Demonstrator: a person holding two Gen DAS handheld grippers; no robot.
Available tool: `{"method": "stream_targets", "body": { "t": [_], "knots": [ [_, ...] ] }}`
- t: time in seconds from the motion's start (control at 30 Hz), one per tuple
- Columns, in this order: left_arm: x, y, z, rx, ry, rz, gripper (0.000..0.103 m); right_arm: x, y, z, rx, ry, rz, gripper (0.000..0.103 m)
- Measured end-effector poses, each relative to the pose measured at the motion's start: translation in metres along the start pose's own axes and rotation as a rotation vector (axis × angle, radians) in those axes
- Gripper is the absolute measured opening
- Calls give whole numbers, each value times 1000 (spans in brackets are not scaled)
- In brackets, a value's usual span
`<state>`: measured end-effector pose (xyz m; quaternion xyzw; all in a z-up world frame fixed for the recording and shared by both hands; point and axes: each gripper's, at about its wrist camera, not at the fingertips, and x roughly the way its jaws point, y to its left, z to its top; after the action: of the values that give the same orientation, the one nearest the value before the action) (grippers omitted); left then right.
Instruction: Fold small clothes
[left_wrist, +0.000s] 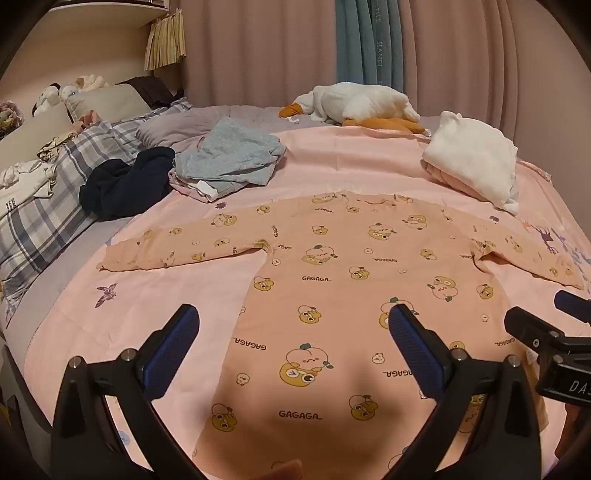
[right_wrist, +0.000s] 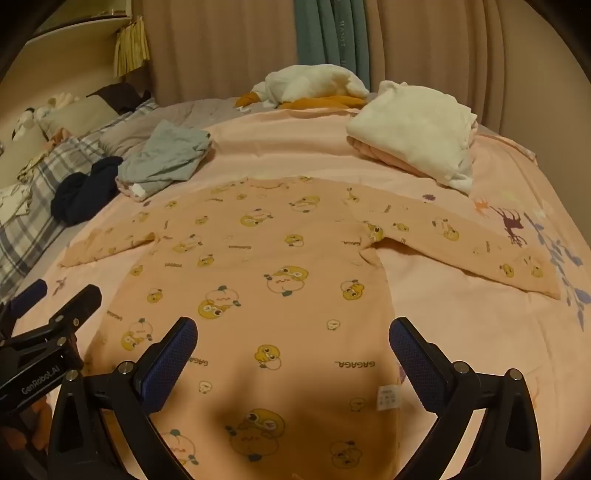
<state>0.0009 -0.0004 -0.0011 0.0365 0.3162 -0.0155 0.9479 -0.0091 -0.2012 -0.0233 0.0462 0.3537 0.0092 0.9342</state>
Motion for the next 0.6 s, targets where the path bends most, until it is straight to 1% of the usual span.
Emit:
{"method": "stream_targets", "body": {
  "t": [0.1,0.13,0.17,0.23,0.3,0.4,0.6],
  "knots": [
    [4,-4,0,9,24,7,103,0,0,0,3,-1,5,103],
    [3,-1,3,-1,20,2,102,0,0,0,5,0,5,103],
    [-1,-2,2,2,-3,9,102,0,0,0,6,1,4,103],
    [-4,1,-1,-15,-14,-9,102,0,0,0,7,3,6,103],
    [-1,6,-2,-20,-8,-31,102,0,0,0,7,1,13,103],
    [-1,5,0,-24,-5,-33,102,0,0,0,11,5,32,103],
    [-2,4,0,-34,-2,-49,102,1,1,-1,11,2,23,103]
  ]
}}
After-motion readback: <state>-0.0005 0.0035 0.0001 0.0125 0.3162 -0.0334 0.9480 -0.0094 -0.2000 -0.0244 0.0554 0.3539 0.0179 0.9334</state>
